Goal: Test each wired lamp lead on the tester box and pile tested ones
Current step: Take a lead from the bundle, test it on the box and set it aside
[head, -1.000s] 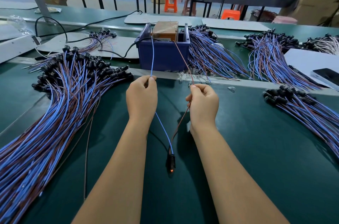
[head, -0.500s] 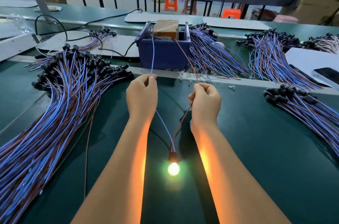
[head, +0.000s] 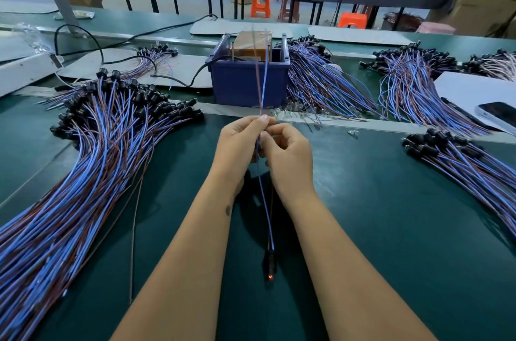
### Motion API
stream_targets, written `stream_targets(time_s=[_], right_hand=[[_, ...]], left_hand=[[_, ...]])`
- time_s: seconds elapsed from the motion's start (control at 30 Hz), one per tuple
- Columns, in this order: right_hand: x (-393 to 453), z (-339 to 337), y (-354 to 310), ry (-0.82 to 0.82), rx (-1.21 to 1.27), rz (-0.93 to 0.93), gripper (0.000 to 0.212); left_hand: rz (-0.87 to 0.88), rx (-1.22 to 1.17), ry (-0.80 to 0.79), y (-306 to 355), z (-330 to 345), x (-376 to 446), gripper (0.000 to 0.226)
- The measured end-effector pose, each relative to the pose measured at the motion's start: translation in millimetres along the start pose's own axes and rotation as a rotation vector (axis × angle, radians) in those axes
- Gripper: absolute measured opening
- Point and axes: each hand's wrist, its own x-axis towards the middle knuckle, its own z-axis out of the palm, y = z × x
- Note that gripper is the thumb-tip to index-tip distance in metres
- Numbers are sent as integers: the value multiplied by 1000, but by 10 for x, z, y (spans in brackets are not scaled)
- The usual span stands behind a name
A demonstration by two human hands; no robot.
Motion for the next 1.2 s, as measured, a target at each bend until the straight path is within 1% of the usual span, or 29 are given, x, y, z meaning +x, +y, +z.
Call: stream_targets(time_s=[0.03,0.1,0.13,0.17,0.23,0.27,0.3,0.33,0.37,0.4,0.47,0.53,0.57,0.6,0.67,0.7,0.77,0.83,0.93,1.0,1.07,1.13,1.2], right_hand=[[11,-22,-4,-41,53,11,18],[30,-69,-19,-127,144,65,19],[40,-89,-18,-171,130,72,21],[53,-102,-12,-221,76,58,30],[53,-107,-4,-346,-16,5,58],[43,-103,-1,-396,-6,-10,63],[36,-104,-1,-434,53,-19,59],[32,-100,0,-451,150,-14,46],[33,-102,-5,-441,252,2,29],[42,-112,-5,-392,329,29,19],[93,-170,21,-200,387,111,25],[144,-253,53,-33,408,167,33],[161,-290,76,19,423,181,34],[169,-329,86,58,452,195,35],[207,-413,91,145,490,233,36],[229,-499,79,203,464,248,35],[286,-770,32,292,315,244,33],[358,-1141,-33,297,72,227,30],[428,-1715,-199,205,-437,167,23],[449,-2042,-316,107,-708,136,22],[456,-2327,-390,-7,-902,135,28],[433,-2574,-432,-75,-1070,155,29],[411,-2805,-424,-99,-1166,194,29]], left_hand=[[0,-40,12,-4,-25,7,25],[-28,-202,47,-5,-81,41,25],[-42,-282,63,1,-110,60,24],[-51,-344,77,9,-136,73,23],[-59,-414,107,6,-173,91,23],[-64,-423,126,-10,-194,101,24],[-72,-418,142,-26,-208,105,27],[-83,-406,152,-31,-218,103,29],[-95,-396,164,-33,-220,96,29],[-105,-395,185,-26,-215,91,27],[-85,-443,268,-4,-199,79,23],[18,-461,353,27,-177,54,19],[97,-396,369,42,-169,37,17],[182,-274,361,53,-149,4,16],[328,-3,280,52,-72,-70,17],[365,88,213,37,-1,-127,18],[399,209,43,-4,192,-265,15],[466,308,-153,-55,450,-432,9],[672,436,-372,-99,881,-680,2],[738,490,-515,-98,1154,-853,9],[683,538,-675,-82,1399,-1025,26],[620,610,-823,-71,1588,-1167,43],[597,675,-905,-66,1697,-1258,47]])
